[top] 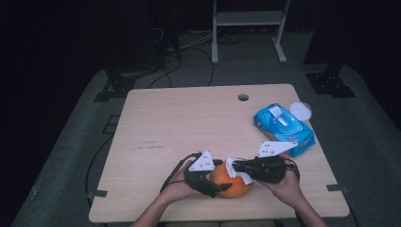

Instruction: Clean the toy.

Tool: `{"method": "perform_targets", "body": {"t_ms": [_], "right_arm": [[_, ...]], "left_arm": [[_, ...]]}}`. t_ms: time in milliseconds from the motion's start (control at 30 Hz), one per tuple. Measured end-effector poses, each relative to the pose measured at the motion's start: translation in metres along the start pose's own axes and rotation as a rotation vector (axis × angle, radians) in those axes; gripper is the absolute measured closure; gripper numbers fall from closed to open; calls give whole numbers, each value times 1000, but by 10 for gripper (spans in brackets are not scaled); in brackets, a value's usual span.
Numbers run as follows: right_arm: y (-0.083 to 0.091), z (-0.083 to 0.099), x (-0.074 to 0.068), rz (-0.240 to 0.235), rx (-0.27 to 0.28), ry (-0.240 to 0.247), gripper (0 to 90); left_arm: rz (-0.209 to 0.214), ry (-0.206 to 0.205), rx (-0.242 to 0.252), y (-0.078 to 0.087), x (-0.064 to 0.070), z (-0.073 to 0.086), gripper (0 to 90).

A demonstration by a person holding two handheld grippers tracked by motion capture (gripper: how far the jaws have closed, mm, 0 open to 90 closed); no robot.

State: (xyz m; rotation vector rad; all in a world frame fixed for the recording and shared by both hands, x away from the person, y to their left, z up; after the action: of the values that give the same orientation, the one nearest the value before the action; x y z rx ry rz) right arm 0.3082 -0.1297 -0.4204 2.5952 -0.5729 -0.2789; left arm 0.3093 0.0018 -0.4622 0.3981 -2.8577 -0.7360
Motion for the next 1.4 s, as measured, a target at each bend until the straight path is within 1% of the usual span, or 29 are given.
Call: {"method": "perform_targets", "body": {"t_ms": [33,67,100,133,167,200,233,300,333,400,433,467,500,567,633,667,733,767,833,900,967,1000,1033,1100,1133,1200,1267,1367,1400], "right_arm": [[1,1,3,4,0,-7,840],[3,4,8,10,-1,-16,840],[5,6,13,14,2,-31,840],[7,8,17,23,3,-44,840],[10,9,22,37,2,-59,840],[11,10,23,36,4,-66,841],[12,9,22,32,9,-72,841],[10,5,16,29,12,-54,840],[8,3,11,19,15,-44,839],[3,-2,-2,-12,17,-14,839],[1,-3,-5,-11,9,1,838],[0,-3,-7,1,-3,24,838],[0,-3,-7,5,-8,33,839],[3,-1,-1,12,-6,19,839],[9,4,11,33,-3,-9,839],[12,7,17,47,-3,-26,839],[17,13,27,79,-12,-43,839],[20,16,33,91,-13,-64,839],[21,17,36,91,-11,-80,840],[19,14,31,84,-10,-65,839],[13,8,20,70,-11,-32,839],[12,6,17,62,-8,-24,839],[9,3,11,48,-6,-5,838],[8,1,5,47,-17,17,837],[7,1,5,50,-20,22,837],[9,2,9,48,-10,9,838],[12,6,19,54,-8,-17,838],[19,20,40,94,-17,-80,838],[21,24,44,103,-22,-92,838]], "left_arm": [[11,9,9,0,0,1,132],[15,16,7,-1,-1,2,113],[18,20,11,-2,-1,2,110],[18,20,11,-2,-1,2,116],[23,22,14,-2,-1,2,153],[12,12,15,-2,-1,1,184],[2,7,10,-1,-2,0,203],[-13,8,21,-2,-2,-1,242],[-20,9,29,-3,-1,-1,252],[-30,11,30,-3,-2,0,269],[-36,8,25,-3,-2,1,274],[-36,7,27,-2,-3,1,279],[-37,13,31,-1,-4,1,283],[-37,22,34,0,-5,2,292],[-36,27,33,0,-6,3,293],[-32,41,38,1,-8,3,293],[-23,71,46,2,-12,4,291],[-20,83,52,1,-13,4,287],[-21,89,51,1,-14,4,278],[-29,86,46,0,-13,3,268],[-39,74,39,-1,-10,2,264],[-44,65,37,-1,-8,1,264],[-45,60,37,-2,-7,0,265],[-46,54,32,-1,-7,1,266],[-41,58,37,-1,-7,1,269],[-33,58,36,0,-9,2,271],[-20,56,28,1,-11,4,270],[-2,69,32,3,-14,8,266],[1,72,29,4,-16,9,264]]}}
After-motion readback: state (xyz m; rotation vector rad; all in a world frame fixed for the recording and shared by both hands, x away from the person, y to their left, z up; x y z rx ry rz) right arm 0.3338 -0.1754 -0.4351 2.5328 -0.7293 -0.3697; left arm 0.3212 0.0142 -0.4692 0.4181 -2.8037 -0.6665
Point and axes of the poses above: each handheld gripper's, and its own axes: y roughly backward along the jaws, z roughly out of its underside, x roughly to its right, the point moved 7 cm from there along -y, roughly forward along the jaws, and after that the axes turned 4 degrees about y, right-handed, at the moved point
